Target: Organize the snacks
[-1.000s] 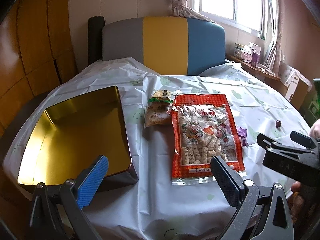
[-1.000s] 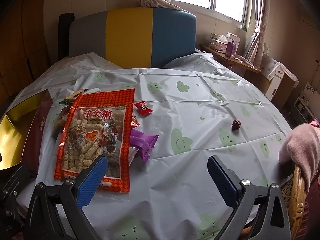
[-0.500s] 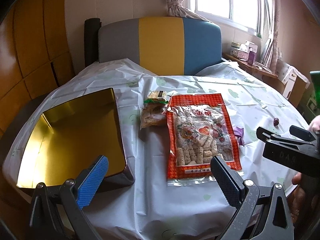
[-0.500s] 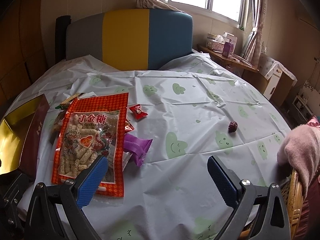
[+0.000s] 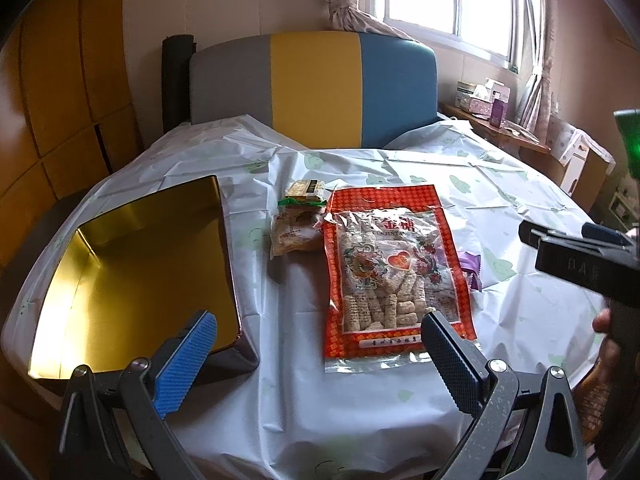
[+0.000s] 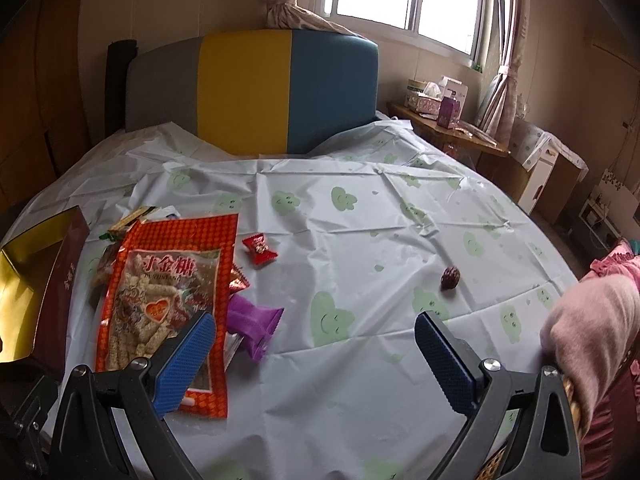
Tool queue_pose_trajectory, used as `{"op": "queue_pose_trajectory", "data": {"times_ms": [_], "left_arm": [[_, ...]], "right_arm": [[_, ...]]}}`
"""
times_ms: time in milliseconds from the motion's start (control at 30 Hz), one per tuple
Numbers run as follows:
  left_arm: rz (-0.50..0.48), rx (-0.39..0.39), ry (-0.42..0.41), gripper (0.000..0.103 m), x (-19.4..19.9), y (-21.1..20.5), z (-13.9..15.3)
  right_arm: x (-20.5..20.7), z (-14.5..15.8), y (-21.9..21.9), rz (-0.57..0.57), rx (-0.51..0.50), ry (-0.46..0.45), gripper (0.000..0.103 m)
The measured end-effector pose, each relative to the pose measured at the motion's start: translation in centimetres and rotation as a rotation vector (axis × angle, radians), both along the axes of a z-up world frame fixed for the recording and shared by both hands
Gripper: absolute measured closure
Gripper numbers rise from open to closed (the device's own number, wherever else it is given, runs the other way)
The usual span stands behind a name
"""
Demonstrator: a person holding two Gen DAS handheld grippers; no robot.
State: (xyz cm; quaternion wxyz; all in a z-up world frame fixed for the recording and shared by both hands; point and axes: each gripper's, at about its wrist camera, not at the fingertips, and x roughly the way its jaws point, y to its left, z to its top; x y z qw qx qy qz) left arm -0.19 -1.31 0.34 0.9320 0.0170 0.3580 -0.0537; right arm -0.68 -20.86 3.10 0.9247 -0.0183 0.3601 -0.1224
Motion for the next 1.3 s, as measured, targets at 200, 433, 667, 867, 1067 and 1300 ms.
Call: {"op": "queue_pose_trajectory", "data": {"times_ms": [200, 433, 667, 867, 1067, 1300], "left_arm": [[-0.009, 0.000, 0.009, 0.000, 0.2, -0.2, -0.2], [-0.065, -0.043, 0.038, 0.000, 1.0, -0.7, -0.3], [-0.112, -0.080, 0.065, 0.001, 2.8, -1.4, -0.4], [-0.127, -0.074, 0.123, 0.001, 5.9, -2.8, -1.4], [-0.145, -0.038, 0.163, 0.001, 8.8, -4.0, -3.3], [-0.143, -0.098, 0.234, 0.000, 11.2, -3.4, -5.8]], "right_arm": [[1.2, 1.3, -0.5, 0.034, -0.030, -0.009, 0.001], [5.3, 3.6, -2.4, 0.196, -0.011, 0.029, 0.008], [10.4, -0.4, -4.9, 0.332, 0.103, 0.218, 0.062], [11.4, -3.0, -4.9, 0.331, 0.149, 0.303, 0.066], [11.4, -3.5, -3.8, 0.372, 0.134, 0.334, 0.066], [11.5, -4.1, -3.3, 0.410, 0.166, 0.382, 0.065]]}}
